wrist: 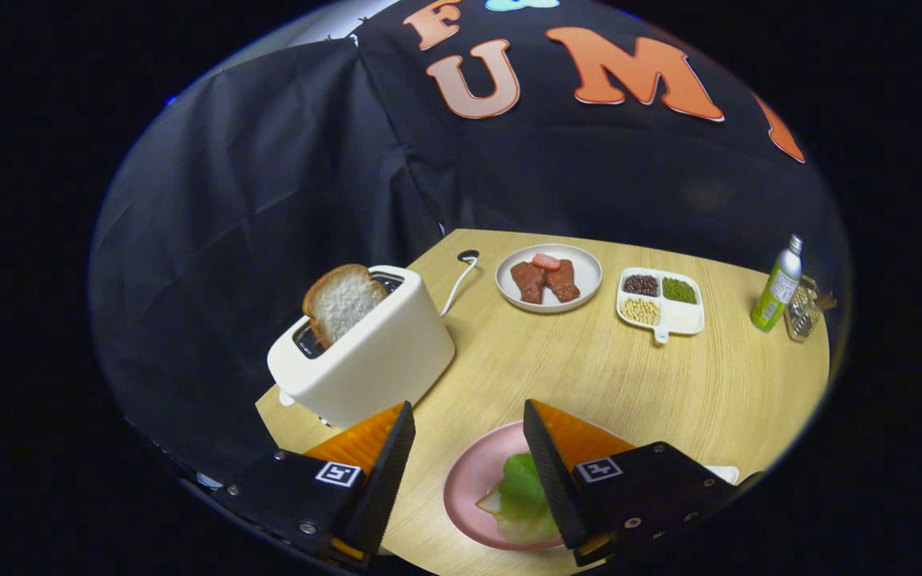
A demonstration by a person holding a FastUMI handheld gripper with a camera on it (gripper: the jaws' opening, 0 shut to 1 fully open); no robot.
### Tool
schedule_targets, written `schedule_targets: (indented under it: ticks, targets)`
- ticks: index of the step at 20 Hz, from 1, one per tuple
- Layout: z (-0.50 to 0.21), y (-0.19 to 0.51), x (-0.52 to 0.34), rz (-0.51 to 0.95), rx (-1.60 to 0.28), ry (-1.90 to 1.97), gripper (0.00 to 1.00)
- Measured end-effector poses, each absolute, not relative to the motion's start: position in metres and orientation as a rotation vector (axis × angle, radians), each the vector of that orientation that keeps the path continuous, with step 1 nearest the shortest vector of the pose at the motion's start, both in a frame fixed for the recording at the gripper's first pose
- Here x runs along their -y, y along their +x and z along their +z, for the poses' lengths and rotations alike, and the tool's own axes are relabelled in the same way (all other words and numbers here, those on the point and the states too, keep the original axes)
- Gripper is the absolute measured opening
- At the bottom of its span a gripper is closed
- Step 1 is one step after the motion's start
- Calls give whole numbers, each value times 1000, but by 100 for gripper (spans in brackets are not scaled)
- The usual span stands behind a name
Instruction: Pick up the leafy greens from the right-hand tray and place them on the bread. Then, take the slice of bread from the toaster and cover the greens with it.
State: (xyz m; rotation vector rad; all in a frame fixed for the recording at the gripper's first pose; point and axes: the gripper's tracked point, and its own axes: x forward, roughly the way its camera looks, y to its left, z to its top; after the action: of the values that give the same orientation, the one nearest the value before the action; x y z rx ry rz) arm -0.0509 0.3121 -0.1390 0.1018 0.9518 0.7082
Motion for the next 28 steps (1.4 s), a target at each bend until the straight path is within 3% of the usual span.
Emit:
schedule_targets:
  ticks: [11, 15, 22, 28]
  targets:
    - [-85, -26, -426, 835, -975, 29, 97]
    - [-81, -25, -463, 883, -1006, -7, 98]
    - [-102, -19, -493, 856, -1112, -56, 96]
    - [-127, -15, -498, 784, -1236, -5, 82]
